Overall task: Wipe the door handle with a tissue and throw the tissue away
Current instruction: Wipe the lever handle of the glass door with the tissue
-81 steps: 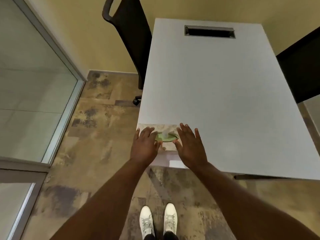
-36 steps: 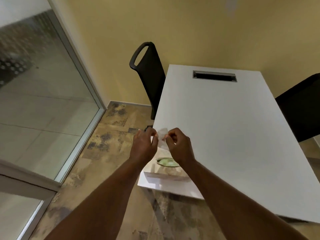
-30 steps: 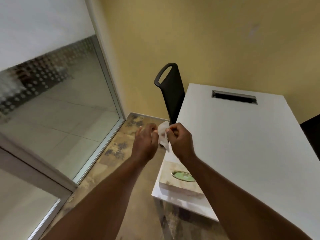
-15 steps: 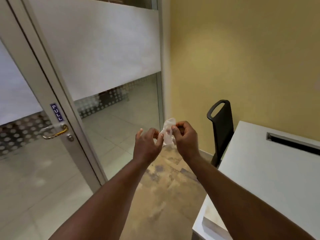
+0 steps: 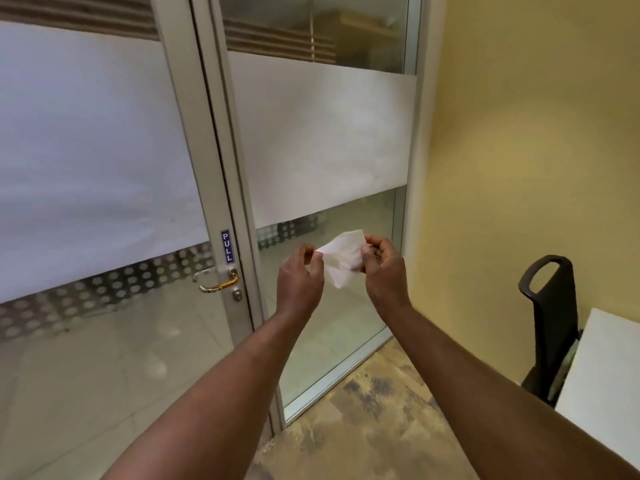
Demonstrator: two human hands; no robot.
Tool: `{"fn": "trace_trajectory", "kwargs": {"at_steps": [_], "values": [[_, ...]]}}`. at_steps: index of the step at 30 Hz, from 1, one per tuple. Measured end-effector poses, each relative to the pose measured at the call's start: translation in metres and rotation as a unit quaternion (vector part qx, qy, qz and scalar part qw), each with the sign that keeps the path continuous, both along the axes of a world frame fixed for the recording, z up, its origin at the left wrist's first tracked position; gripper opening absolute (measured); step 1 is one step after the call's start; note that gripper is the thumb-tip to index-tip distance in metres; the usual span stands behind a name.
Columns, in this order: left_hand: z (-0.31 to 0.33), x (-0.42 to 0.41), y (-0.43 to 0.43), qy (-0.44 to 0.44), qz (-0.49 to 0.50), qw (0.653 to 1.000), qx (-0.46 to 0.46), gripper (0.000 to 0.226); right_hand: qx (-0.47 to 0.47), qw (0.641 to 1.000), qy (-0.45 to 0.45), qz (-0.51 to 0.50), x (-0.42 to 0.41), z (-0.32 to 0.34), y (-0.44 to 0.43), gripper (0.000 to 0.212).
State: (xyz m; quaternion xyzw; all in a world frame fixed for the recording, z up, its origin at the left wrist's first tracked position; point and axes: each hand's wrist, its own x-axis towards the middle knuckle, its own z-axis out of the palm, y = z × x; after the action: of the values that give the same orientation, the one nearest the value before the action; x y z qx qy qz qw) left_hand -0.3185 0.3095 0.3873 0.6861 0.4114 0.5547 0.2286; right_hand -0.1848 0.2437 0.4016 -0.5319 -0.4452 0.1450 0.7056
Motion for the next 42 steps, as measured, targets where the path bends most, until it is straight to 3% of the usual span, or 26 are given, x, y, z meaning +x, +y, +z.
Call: {"fn": "trace_trajectory", "kwargs": {"at_steps": [10, 18, 25, 31, 35, 42], "values": [[0.027, -0.074, 0.076, 0.01, 0.061, 0.996, 0.066, 0.013, -0.013, 0.993, -0.021, 0.112, -0.066, 0.018, 0.099, 0.018], [0.021, -0.111, 0.16, 0.02, 0.12, 0.99, 0.071, 0.012, 0.013, 0.972, 0.052, 0.23, -0.097, 0.018, 0.197, 0.033], [0.011, -0.125, 0.244, 0.065, 0.19, 0.976, 0.079, 0.013, 0.013, 0.938, 0.157, 0.309, -0.102, 0.02, 0.303, 0.019], [0.004, -0.136, 0.304, 0.156, 0.276, 0.943, 0.105, 0.021, 0.0, 0.918, 0.19, 0.349, -0.1, 0.012, 0.38, 0.036], [-0.015, -0.149, 0.324, 0.27, 0.317, 0.904, 0.093, 0.028, -0.009, 0.917, 0.211, 0.339, -0.106, -0.003, 0.413, 0.03], [-0.045, -0.181, 0.359, 0.391, 0.317, 0.862, 0.064, 0.059, -0.027, 0.913, 0.231, 0.336, -0.112, -0.049, 0.458, 0.02]]}}
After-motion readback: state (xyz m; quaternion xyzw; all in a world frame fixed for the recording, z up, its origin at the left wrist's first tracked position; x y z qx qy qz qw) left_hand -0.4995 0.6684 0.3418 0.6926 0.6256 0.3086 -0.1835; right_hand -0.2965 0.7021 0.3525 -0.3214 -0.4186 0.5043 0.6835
